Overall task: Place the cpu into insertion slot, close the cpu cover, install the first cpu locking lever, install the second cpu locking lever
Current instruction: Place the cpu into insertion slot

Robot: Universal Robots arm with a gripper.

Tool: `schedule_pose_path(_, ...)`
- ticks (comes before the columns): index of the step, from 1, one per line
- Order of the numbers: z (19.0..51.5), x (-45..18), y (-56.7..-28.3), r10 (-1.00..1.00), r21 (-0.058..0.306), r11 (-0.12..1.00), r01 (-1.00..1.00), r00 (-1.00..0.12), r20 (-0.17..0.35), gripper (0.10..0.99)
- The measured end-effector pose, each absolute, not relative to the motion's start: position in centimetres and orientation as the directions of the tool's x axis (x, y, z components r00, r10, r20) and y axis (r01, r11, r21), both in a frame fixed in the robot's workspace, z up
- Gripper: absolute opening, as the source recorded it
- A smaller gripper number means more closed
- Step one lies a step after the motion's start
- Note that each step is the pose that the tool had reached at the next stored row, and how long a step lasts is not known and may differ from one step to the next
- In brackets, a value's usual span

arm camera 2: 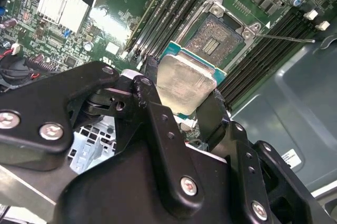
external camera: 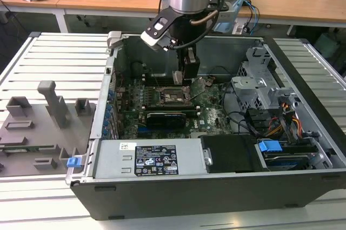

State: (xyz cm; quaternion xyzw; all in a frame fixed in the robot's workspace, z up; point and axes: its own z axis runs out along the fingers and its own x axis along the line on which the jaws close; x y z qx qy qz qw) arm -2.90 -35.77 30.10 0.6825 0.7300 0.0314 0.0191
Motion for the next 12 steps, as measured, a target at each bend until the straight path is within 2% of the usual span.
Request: schedule_pose_path(12, 29.28, -2.90, -35.76, 0.998, 0.070, 0.066, 0.995, -0.068, 0.016, 0.537)
